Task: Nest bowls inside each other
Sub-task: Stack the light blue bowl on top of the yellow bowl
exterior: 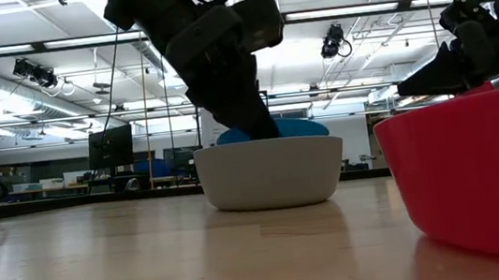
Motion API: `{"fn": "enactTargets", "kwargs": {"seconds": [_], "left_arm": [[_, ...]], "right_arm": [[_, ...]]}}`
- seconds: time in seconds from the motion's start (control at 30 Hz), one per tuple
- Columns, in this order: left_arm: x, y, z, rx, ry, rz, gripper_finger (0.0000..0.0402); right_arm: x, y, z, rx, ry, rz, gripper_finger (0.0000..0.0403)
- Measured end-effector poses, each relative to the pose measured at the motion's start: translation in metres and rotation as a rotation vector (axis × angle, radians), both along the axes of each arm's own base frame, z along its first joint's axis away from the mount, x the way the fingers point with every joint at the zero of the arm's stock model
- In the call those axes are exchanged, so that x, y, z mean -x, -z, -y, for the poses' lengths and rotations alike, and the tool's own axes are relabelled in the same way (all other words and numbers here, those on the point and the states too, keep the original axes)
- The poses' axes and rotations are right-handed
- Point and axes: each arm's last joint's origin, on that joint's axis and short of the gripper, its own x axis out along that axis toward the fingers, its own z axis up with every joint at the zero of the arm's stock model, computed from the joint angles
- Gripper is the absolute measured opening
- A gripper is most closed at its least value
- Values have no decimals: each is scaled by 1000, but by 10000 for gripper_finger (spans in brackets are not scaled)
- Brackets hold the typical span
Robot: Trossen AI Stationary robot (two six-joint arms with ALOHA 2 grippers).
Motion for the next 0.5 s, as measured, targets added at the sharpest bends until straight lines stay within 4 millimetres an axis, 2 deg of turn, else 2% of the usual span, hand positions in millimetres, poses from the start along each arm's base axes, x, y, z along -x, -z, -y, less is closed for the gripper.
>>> {"fn": "enactTargets", "kwargs": {"seconds": [0.3, 0.4, 0.5], "left_arm": [[2, -1, 0, 2, 20, -22, 248], [3, -7, 0, -9, 38, -3, 275], [7, -23, -1, -25, 36, 32, 288]], "right_arm": [[0, 1, -1, -21, -19, -1, 134], [-1, 1, -2, -29, -54, 1, 135], [-1, 0, -3, -34, -99, 4, 133]]}}
